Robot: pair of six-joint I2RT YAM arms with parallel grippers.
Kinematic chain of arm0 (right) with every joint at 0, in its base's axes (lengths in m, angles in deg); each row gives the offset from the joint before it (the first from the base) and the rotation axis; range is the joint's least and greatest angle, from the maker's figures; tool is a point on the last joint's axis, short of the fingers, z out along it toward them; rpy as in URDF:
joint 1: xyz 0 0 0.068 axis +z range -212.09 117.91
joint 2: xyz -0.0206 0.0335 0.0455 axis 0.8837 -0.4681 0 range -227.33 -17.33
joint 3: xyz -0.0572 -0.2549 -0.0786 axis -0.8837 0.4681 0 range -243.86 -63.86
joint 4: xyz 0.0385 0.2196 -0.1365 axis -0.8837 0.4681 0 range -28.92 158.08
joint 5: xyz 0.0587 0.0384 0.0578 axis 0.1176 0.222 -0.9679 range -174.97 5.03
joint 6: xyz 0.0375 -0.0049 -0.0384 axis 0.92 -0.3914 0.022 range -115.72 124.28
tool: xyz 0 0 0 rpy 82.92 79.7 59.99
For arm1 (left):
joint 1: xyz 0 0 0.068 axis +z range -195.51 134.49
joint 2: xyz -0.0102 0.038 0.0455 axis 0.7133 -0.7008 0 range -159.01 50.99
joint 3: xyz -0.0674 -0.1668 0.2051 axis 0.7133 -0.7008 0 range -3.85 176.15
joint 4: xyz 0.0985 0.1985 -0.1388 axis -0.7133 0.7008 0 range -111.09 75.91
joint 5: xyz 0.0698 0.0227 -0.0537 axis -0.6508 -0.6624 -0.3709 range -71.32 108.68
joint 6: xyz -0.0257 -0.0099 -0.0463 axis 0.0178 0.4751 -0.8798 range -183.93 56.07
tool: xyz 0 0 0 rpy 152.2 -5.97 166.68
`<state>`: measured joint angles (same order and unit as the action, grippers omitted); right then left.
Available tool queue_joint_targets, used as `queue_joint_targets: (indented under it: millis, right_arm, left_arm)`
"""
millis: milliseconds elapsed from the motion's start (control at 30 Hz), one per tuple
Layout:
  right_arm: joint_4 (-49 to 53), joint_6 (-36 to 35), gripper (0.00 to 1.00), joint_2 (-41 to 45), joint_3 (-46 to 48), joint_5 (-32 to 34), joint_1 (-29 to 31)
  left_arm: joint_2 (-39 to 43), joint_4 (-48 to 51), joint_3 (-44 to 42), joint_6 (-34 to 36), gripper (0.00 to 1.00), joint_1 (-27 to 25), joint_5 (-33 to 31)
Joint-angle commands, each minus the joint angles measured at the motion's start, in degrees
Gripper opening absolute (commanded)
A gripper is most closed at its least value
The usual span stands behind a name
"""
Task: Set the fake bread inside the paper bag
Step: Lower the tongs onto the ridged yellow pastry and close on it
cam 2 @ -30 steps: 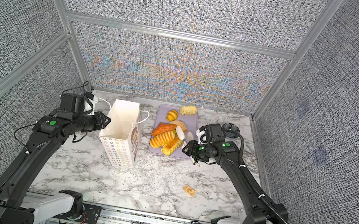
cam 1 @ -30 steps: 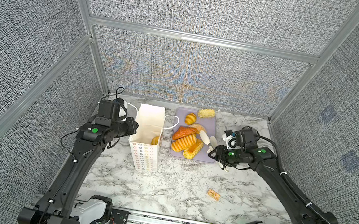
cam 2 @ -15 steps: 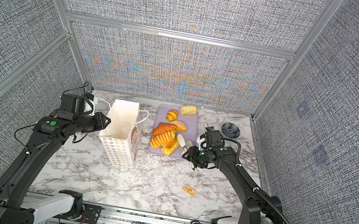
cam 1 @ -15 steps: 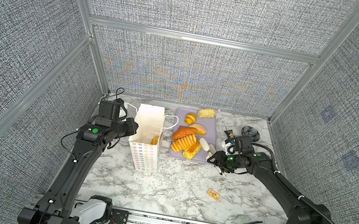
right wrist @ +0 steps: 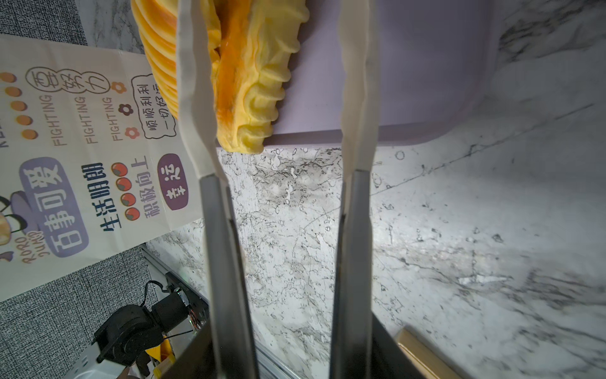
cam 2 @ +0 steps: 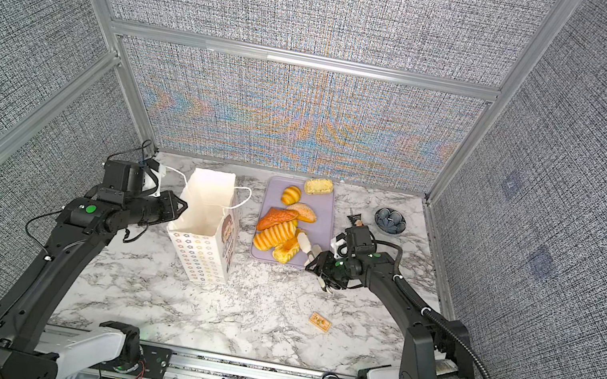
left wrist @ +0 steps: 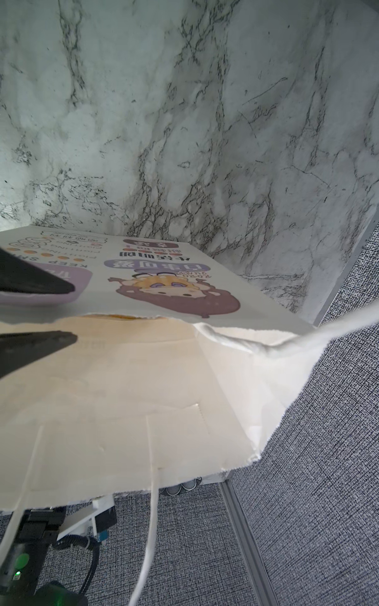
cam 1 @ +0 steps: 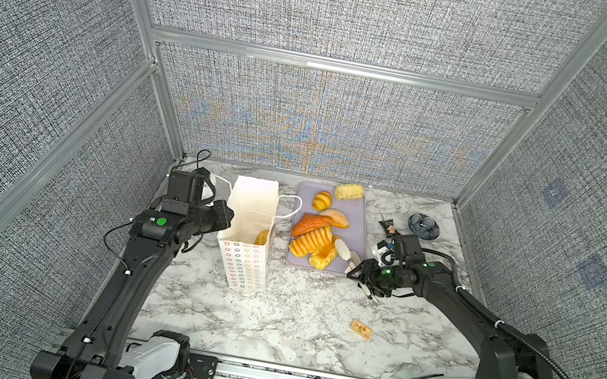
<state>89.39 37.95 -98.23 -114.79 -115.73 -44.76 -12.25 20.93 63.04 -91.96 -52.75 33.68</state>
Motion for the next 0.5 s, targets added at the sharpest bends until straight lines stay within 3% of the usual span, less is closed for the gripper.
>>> queue_joint_targets:
  millis: [0,467]
  right_arm:
    - [-2.8,0.9,0.52,-0.4,0.2,-2.0,0.0]
    - [-4.9,2.2,0.50,-2.2,0.6,-2.4,-0.1]
  left_arm:
    - [0.0,-1.4,0.0,0.6,0.23,0.0,0.0]
    - [0.0,-1.2,0.0,0.8,0.23,0.1,-0.2]
